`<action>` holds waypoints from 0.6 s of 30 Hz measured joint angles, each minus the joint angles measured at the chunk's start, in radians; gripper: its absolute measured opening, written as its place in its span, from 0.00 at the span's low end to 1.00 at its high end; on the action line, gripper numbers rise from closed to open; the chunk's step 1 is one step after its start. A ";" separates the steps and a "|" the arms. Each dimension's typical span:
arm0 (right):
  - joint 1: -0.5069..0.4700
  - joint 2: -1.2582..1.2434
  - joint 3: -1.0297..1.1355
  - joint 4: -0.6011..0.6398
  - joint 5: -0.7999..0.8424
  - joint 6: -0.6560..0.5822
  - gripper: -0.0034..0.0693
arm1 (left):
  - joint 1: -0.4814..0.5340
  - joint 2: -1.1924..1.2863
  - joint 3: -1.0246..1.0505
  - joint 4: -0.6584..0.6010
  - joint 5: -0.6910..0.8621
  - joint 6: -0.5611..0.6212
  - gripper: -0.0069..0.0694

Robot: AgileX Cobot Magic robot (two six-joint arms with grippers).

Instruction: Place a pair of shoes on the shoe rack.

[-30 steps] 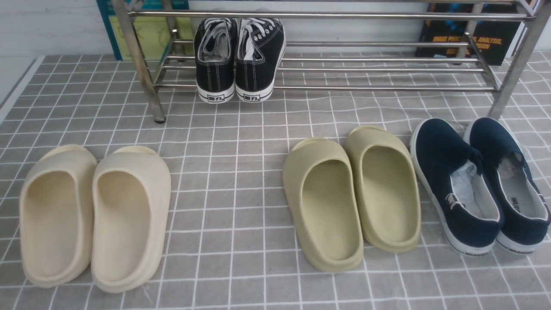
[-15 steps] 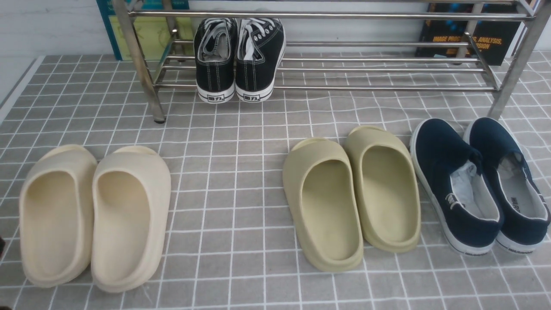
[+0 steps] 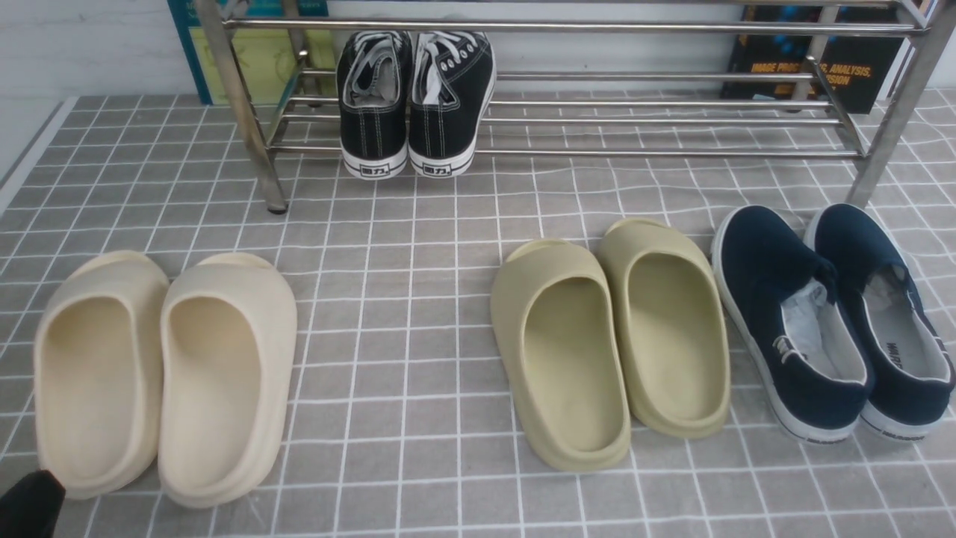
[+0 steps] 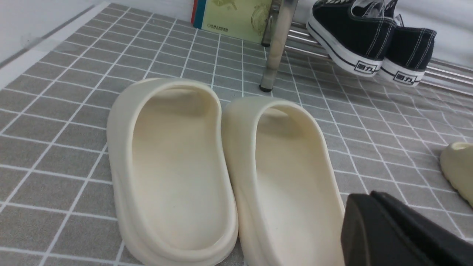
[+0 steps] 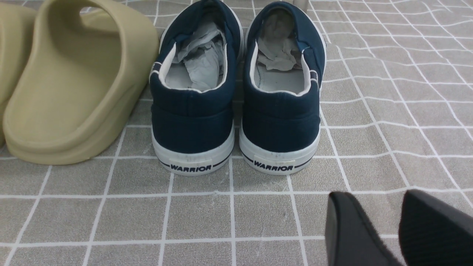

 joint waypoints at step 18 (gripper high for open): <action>0.000 0.000 0.000 0.000 0.000 0.001 0.38 | 0.045 0.000 0.001 -0.037 0.172 0.021 0.07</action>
